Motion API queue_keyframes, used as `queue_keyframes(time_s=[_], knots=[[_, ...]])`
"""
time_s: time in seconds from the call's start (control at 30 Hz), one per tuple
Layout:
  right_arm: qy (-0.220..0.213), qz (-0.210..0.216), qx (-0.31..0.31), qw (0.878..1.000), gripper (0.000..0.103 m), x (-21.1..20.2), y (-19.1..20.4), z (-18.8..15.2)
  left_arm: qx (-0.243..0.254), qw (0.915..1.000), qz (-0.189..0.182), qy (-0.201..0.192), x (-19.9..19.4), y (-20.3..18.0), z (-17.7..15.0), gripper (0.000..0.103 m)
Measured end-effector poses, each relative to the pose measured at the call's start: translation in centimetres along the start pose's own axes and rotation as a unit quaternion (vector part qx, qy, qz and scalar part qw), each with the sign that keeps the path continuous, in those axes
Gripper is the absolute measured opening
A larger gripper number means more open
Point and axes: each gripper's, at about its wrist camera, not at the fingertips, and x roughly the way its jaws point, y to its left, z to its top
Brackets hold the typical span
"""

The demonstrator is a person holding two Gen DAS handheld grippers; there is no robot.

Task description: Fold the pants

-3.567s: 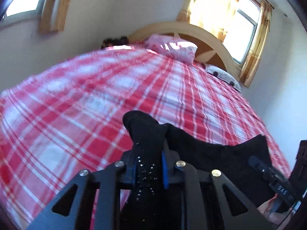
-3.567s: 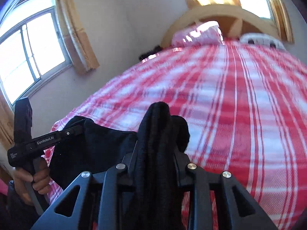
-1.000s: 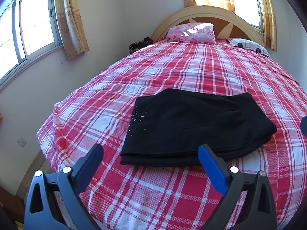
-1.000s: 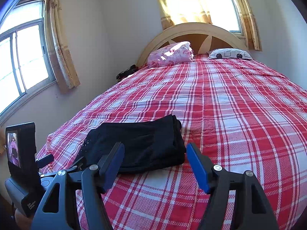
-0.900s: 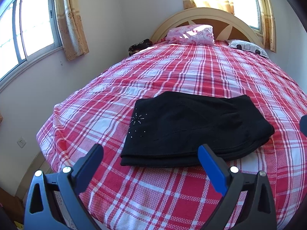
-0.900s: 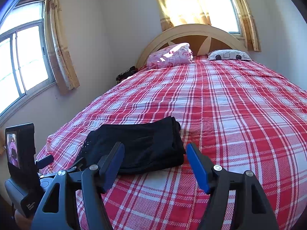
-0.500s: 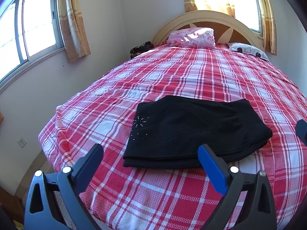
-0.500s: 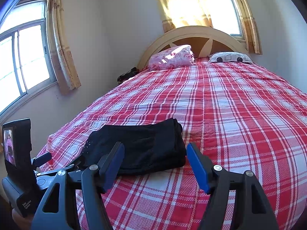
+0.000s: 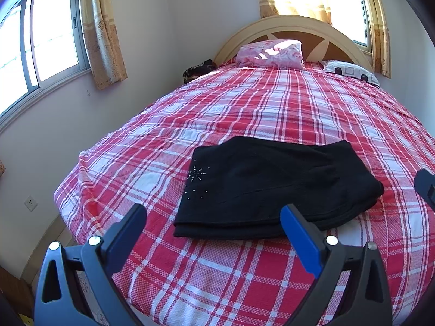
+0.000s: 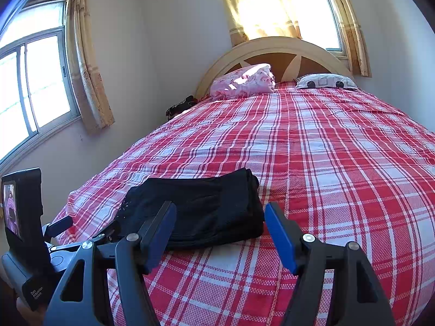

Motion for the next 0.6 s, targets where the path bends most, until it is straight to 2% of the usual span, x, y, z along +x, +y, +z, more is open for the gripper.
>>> queue_keyframes(time_s=[0.6], knots=[[0.003, 0.000, 0.003, 1.000, 0.070, 0.09, -0.08, -0.06, 0.002, 1.0000, 0.000, 0.002, 0.07, -0.07, -0.07, 0.101]])
